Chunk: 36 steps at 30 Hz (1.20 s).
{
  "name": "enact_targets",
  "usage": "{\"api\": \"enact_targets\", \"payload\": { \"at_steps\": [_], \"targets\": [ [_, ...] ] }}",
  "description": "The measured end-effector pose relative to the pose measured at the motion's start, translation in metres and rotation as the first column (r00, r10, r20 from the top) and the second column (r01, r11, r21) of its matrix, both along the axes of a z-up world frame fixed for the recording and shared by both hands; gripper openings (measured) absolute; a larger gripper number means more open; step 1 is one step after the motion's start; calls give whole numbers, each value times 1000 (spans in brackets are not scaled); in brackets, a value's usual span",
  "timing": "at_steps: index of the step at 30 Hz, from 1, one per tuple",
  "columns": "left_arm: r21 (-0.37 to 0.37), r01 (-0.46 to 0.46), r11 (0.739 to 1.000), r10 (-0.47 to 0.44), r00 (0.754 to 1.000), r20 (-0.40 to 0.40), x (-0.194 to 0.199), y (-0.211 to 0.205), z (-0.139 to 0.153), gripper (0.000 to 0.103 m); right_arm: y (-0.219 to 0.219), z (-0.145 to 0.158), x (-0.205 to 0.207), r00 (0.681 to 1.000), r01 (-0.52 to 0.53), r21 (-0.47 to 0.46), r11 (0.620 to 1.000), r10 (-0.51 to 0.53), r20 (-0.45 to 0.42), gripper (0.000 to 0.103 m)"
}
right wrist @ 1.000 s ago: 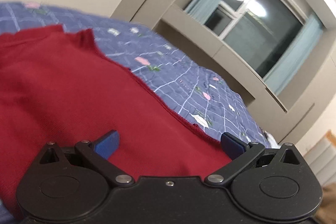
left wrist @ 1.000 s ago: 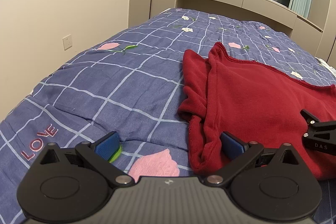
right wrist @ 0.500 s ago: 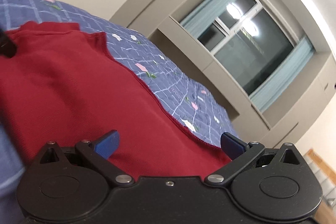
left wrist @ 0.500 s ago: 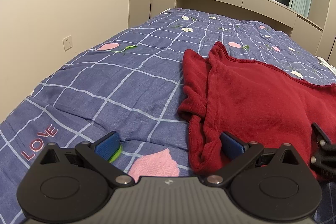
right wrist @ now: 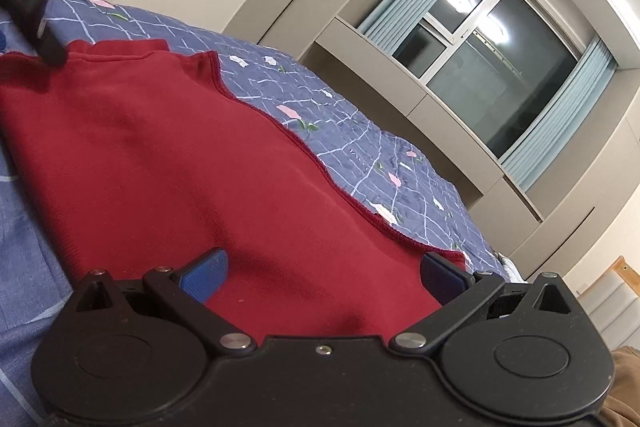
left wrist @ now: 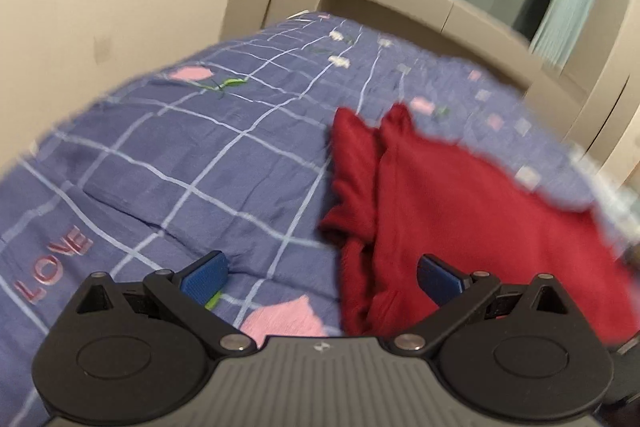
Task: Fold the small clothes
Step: 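Move the left gripper to the edge of the folded sweater, then close the left gripper on the folded sweater edge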
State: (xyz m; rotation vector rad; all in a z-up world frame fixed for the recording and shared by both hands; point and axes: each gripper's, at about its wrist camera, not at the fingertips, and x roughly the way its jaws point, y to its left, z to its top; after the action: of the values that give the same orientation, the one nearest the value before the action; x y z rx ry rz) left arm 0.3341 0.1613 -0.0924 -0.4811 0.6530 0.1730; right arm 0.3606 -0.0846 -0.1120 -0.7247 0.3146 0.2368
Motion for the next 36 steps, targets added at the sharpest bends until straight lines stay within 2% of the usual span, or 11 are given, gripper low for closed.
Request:
{"api": "enact_targets", "payload": {
  "at_steps": [3,5,8,10,12,14,16,26,32,33,36],
  "targets": [
    [-194,-1,981,11,999,50,3,26,0,102,0,-1,-2,1000,-1,-5,1000,1,12,102],
    [-223,7,975,4,999,49,13,33,2,102,0,-1,-3,1000,-1,-6,1000,1,16,102],
    [-196,67,978,-63,998,26,37,31,6,100,-1,-1,-3,1000,-1,-3,1000,1,15,102],
    [-170,72,983,-83,995,-55,55,25,3,90,-1,-2,-3,1000,-1,-1,1000,1,14,102],
    [-120,54,991,-70,988,-136,70,19,1,88,-1,-2,-4,1000,-1,-1,1000,1,15,102],
    [-88,53,995,-66,985,-160,75,11,6,79,-1,-2,-3,1000,-1,0,1000,1,14,102],
    [-83,56,995,-71,980,-185,79,7,8,65,-2,-2,-3,1000,-2,2,1000,2,14,102],
    [-51,41,998,-51,974,-222,80,-2,12,54,-4,3,-3,1000,-2,21,1000,2,6,102],
    [-25,50,998,-55,972,-230,79,-5,17,42,-4,4,-2,1000,-2,25,1000,2,3,103],
    [-24,57,998,-61,972,-228,79,-6,18,36,-3,4,-2,1000,-2,25,1000,2,2,102],
    [-14,70,997,-72,972,-222,79,-10,21,28,-3,4,-2,1000,-2,26,1000,2,2,102]
  ]
}}
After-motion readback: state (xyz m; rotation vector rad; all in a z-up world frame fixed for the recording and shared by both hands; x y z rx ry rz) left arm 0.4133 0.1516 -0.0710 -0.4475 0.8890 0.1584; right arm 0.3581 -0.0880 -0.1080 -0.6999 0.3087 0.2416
